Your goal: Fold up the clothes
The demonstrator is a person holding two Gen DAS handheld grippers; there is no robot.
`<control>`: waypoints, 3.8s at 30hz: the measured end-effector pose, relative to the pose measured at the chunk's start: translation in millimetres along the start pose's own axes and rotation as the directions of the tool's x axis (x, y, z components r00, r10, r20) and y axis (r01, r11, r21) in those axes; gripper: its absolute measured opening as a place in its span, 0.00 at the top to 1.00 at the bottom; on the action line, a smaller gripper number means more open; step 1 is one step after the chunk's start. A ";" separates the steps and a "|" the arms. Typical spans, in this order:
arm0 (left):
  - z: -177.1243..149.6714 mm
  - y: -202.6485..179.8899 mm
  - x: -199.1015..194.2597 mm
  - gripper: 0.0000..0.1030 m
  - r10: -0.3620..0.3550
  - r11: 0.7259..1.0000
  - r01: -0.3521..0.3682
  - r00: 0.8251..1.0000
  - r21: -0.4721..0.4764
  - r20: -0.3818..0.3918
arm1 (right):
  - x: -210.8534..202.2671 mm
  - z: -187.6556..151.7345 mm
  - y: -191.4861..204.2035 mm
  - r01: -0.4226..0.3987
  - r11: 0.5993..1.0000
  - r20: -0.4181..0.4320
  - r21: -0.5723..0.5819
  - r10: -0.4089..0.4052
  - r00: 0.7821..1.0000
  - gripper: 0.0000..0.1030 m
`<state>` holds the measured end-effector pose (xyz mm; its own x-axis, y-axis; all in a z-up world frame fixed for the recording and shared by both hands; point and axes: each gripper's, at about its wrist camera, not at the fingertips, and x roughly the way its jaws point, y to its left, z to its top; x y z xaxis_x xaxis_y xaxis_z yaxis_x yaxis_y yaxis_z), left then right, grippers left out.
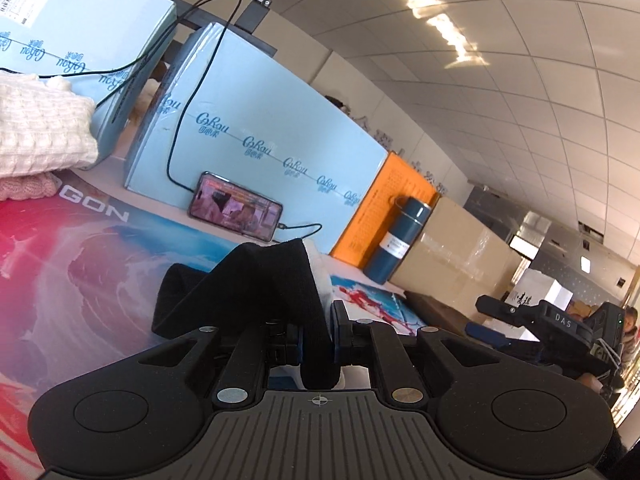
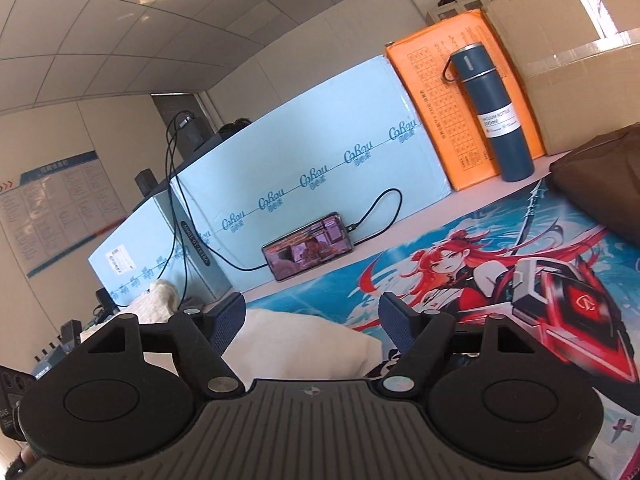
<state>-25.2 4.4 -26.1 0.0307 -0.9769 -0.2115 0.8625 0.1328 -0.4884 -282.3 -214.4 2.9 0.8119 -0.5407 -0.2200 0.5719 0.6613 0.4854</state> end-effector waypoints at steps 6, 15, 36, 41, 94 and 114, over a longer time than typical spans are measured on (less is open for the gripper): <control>1.3 11.9 -28.6 0.36 0.078 0.996 -0.072 0.992 -0.058 0.102 | -0.3 -6.0 11.1 -0.021 0.999 -0.002 -0.034 0.021 1.000 0.15; 7.0 41.6 -43.3 0.24 0.246 0.953 -0.214 0.960 -0.213 0.135 | 27.5 -32.5 66.4 -0.224 0.955 -0.182 -0.195 0.189 0.965 0.05; -13.3 46.3 -37.2 0.26 0.041 0.959 -0.031 0.999 -0.281 0.027 | 117.1 -78.3 142.3 -0.313 0.919 -0.425 -0.240 0.191 0.885 0.56; -12.7 40.5 -21.7 0.92 0.078 0.957 -0.077 0.997 -0.281 -0.007 | 108.8 -66.5 121.5 -0.302 0.945 -0.377 -0.128 0.236 0.896 0.93; -23.3 26.2 -27.7 0.95 0.039 0.920 0.005 0.994 -0.392 0.105 | 44.8 89.2 21.1 0.026 0.990 0.314 0.137 -0.068 0.947 0.93; -14.6 6.6 -58.9 0.94 0.152 0.949 -0.158 0.987 -0.274 -0.044 | -89.7 -3.5 -75.7 0.372 0.904 0.194 0.210 -0.411 0.891 0.93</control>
<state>-28.7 65.3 -29.3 0.1392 -0.9370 -0.3204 0.6746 0.3265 -0.6620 -398.0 -214.1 -17.1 0.4654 -0.8543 -0.2314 0.7942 0.2877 0.5351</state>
